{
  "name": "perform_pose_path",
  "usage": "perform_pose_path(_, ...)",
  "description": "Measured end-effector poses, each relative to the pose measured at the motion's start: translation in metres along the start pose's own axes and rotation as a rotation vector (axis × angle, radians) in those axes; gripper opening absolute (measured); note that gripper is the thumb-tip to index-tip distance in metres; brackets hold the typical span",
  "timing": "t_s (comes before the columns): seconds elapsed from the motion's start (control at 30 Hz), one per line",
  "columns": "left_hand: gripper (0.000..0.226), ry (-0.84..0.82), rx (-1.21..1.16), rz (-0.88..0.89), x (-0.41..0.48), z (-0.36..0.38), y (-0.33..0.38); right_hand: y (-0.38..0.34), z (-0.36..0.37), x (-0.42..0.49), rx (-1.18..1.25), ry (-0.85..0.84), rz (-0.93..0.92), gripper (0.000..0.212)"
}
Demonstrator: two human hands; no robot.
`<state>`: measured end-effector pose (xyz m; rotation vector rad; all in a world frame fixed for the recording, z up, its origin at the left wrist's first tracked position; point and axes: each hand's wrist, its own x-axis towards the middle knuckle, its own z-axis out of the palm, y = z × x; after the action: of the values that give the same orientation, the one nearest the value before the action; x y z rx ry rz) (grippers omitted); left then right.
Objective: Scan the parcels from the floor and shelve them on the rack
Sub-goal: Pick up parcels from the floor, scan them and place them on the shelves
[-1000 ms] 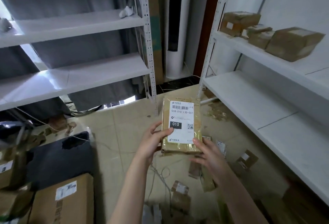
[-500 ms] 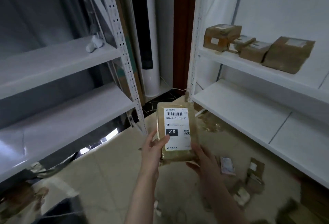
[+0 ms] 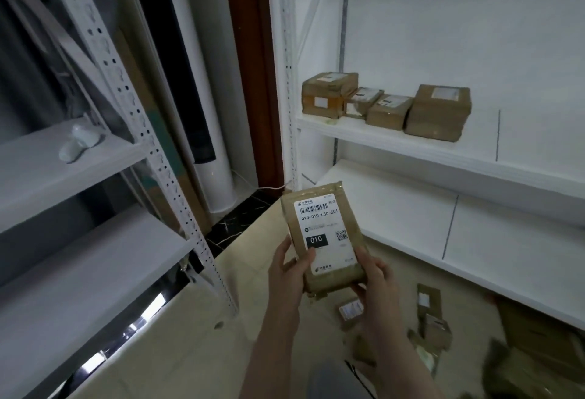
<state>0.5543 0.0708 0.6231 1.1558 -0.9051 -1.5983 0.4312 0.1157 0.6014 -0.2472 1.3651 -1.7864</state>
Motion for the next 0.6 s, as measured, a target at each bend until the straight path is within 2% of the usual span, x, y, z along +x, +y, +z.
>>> perform_pose_path(0.13, 0.059, -0.114, 0.052, 0.019, 0.042, 0.048, 0.01, -0.025, -0.004, 0.047, 0.063, 0.072, -0.074, 0.049)
perform_pose_path(0.3, 0.053, -0.267, 0.118, 0.052, 0.109, 0.129, 0.034, -0.075, -0.001, 0.128, 0.178, 0.179, -0.149, 0.038)
perform_pose_path(0.47, 0.049, -0.393, 0.169, 0.057, 0.175, 0.236, 0.057, -0.146, -0.012, 0.215, 0.256, 0.252, -0.267, 0.024)
perform_pose_path(0.6, 0.049, -0.534, 0.198, 0.08, 0.212, 0.317, 0.065, -0.197, -0.031, 0.271, 0.276, 0.309, -0.364, 0.025)
